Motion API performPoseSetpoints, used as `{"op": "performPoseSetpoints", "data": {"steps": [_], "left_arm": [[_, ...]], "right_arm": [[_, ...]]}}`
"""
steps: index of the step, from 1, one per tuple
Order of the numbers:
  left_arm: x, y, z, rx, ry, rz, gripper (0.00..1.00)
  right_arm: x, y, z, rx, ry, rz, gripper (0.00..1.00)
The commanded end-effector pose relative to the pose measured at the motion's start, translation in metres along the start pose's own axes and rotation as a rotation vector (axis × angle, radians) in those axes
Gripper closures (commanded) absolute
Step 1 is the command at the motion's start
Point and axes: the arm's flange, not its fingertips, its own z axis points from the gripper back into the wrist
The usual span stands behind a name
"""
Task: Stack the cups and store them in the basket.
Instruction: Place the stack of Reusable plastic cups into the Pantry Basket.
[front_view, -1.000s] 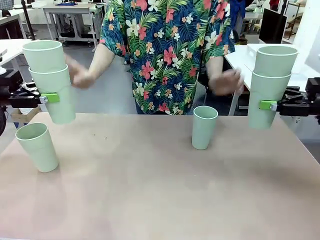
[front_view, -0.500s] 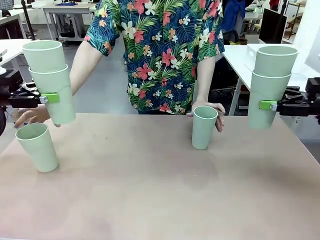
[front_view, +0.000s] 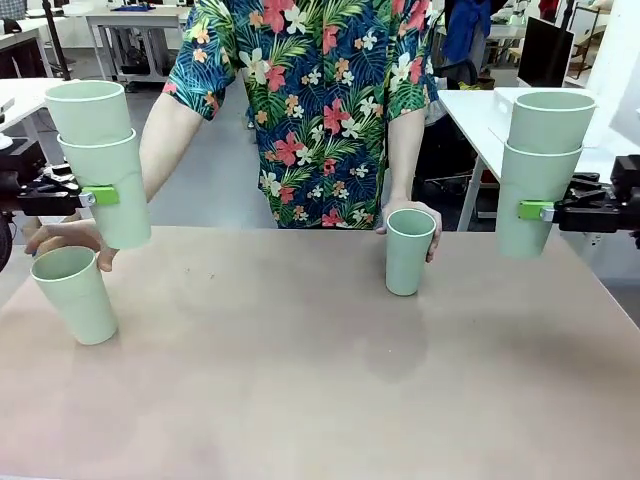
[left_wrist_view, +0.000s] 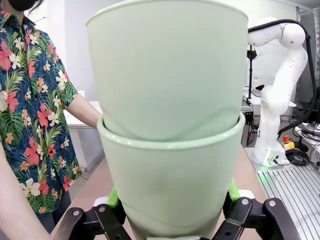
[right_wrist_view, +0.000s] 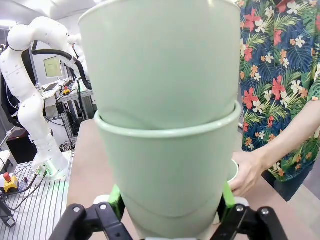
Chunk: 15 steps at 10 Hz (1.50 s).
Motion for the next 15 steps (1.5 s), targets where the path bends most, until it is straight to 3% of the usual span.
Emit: {"op": "performPoseSetpoints", "data": {"steps": [1, 15], "left_arm": [[0.0031, -0.0013, -0.0005, -0.002, -0.001, -0.008, 0.13], [0.0031, -0.0013, -0.0005, -0.002, -0.001, -0.008, 0.13]], "right_arm": [[0.0012, -0.0005, 0.0003, -0.006, 0.000, 0.002, 0.13], [0.0012, -0.0005, 0.0003, -0.006, 0.000, 0.002, 0.13]]}}
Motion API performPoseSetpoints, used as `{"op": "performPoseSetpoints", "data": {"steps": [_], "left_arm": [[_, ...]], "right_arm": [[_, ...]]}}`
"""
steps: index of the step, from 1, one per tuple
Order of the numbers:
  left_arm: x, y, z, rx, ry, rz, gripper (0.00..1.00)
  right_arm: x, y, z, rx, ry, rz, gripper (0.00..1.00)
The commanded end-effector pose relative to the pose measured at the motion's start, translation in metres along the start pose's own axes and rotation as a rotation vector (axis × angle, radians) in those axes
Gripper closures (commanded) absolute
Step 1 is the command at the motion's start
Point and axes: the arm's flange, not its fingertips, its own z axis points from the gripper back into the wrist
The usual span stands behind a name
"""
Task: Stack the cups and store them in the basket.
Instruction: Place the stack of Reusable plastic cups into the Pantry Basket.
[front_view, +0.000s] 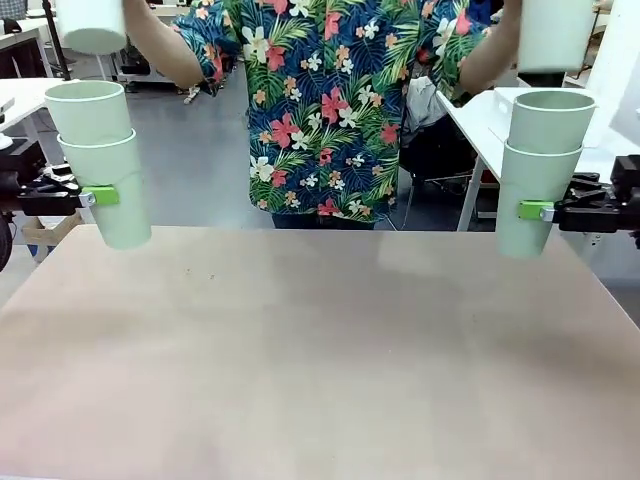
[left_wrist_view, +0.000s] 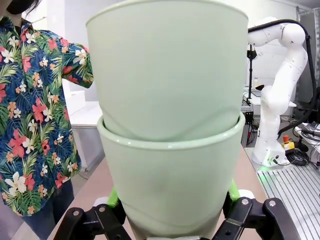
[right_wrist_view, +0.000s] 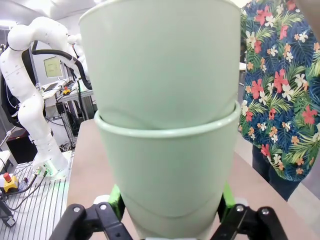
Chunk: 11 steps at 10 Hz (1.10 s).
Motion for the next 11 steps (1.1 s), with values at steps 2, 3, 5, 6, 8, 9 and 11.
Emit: {"op": "performPoseSetpoints", "data": {"steps": [2, 3, 5, 6, 8, 9, 11], "left_arm": [[0.0031, -0.0013, -0.0005, -0.002, -0.001, -0.008, 0.13], [0.0031, -0.0013, -0.0005, -0.002, -0.001, -0.008, 0.13], [0.0031, -0.0013, -0.0005, -0.002, -0.001, -0.008, 0.13], [0.0031, -0.0013, -0.0005, -0.002, -0.001, -0.008, 0.13], [0.0031, -0.0013, -0.0005, -0.002, -0.001, -0.008, 0.13], [0.0031, -0.0013, -0.0005, -0.002, -0.001, -0.008, 0.13], [0.0031, -0.0013, -0.0005, -0.002, -0.001, -0.008, 0.13]], "right_arm": [[0.0012, -0.0005, 0.0003, -0.006, -0.001, 0.002, 0.13], [0.0012, -0.0005, 0.0003, -0.006, -0.001, 0.002, 0.13], [0.0012, -0.0005, 0.0003, -0.006, -0.001, 0.002, 0.13], [0.0012, -0.0005, 0.0003, -0.006, -0.001, 0.002, 0.13], [0.0012, -0.0005, 0.0003, -0.006, -0.001, 0.002, 0.13], [0.0012, -0.0005, 0.0003, -0.006, -0.001, 0.002, 0.13], [0.0012, -0.0005, 0.0003, -0.006, -0.001, 0.002, 0.13]]}}
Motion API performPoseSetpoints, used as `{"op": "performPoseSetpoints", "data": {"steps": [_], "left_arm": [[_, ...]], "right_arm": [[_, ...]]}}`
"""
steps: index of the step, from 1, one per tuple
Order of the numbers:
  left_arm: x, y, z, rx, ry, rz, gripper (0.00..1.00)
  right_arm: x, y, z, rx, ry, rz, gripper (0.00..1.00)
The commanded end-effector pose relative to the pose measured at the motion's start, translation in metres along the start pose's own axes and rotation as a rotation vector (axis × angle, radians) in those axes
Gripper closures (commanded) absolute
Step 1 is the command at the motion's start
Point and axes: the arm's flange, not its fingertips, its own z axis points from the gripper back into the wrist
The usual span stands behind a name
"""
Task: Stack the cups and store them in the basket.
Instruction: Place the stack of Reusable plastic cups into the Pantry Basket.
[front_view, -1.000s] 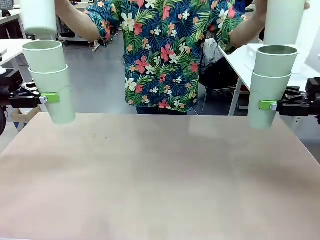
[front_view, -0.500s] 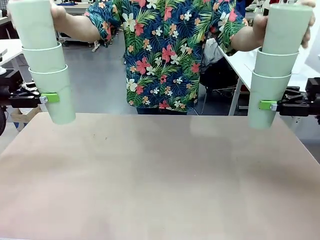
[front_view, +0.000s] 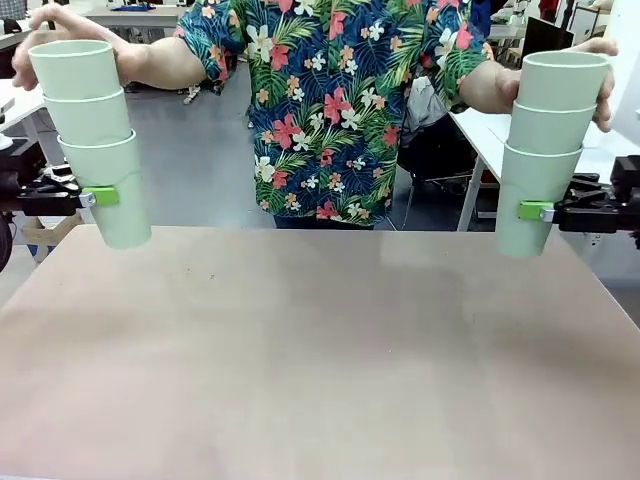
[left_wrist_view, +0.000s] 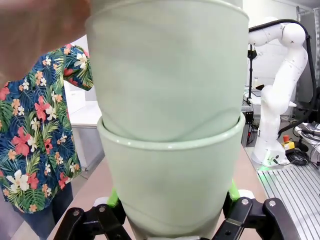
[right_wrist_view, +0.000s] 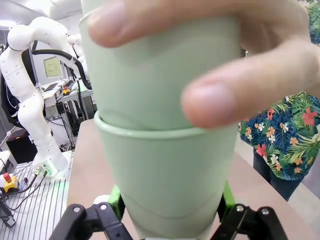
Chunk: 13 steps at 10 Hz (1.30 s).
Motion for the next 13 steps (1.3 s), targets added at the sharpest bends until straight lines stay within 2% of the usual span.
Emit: {"op": "performPoseSetpoints", "data": {"steps": [1, 13], "left_arm": [[0.0037, -0.0014, -0.0007, -0.003, -0.003, -0.009, 0.13], [0.0037, -0.0014, -0.0007, -0.003, -0.003, -0.009, 0.13]], "right_arm": [[0.0019, -0.0002, 0.0003, -0.006, -0.001, 0.004, 0.13], [0.0019, -0.0002, 0.0003, -0.006, -0.001, 0.004, 0.13]]}}
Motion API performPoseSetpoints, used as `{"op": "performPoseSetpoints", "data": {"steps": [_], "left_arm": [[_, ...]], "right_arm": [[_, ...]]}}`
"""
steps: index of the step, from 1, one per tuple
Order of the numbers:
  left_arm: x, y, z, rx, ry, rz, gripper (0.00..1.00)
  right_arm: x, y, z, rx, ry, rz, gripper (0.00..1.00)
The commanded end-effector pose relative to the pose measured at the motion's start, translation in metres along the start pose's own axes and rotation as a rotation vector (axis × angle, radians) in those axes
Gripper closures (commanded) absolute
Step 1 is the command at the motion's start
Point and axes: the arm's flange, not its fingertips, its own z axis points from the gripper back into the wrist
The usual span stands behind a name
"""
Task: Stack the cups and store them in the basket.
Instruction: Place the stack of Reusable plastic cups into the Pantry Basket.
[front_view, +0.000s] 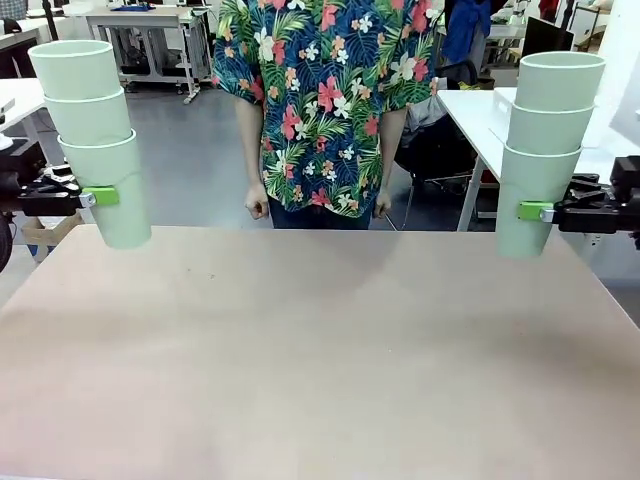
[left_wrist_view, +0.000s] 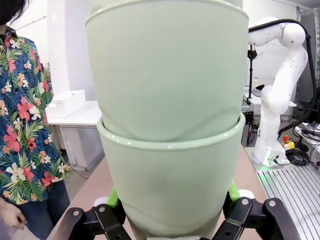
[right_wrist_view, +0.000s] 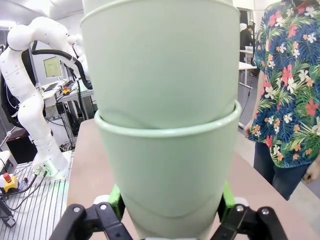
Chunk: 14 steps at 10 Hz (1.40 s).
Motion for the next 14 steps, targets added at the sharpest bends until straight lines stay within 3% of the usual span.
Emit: {"op": "performPoseSetpoints", "data": {"steps": [1, 14], "left_arm": [[0.0039, -0.0015, -0.0007, -0.003, -0.003, -0.010, 0.13], [0.0039, -0.0015, -0.0007, -0.003, -0.003, -0.010, 0.13]], "right_arm": [[0.0024, 0.0001, 0.0004, -0.006, -0.002, 0.005, 0.13], [0.0024, 0.0001, 0.0004, -0.006, -0.002, 0.005, 0.13]]}}
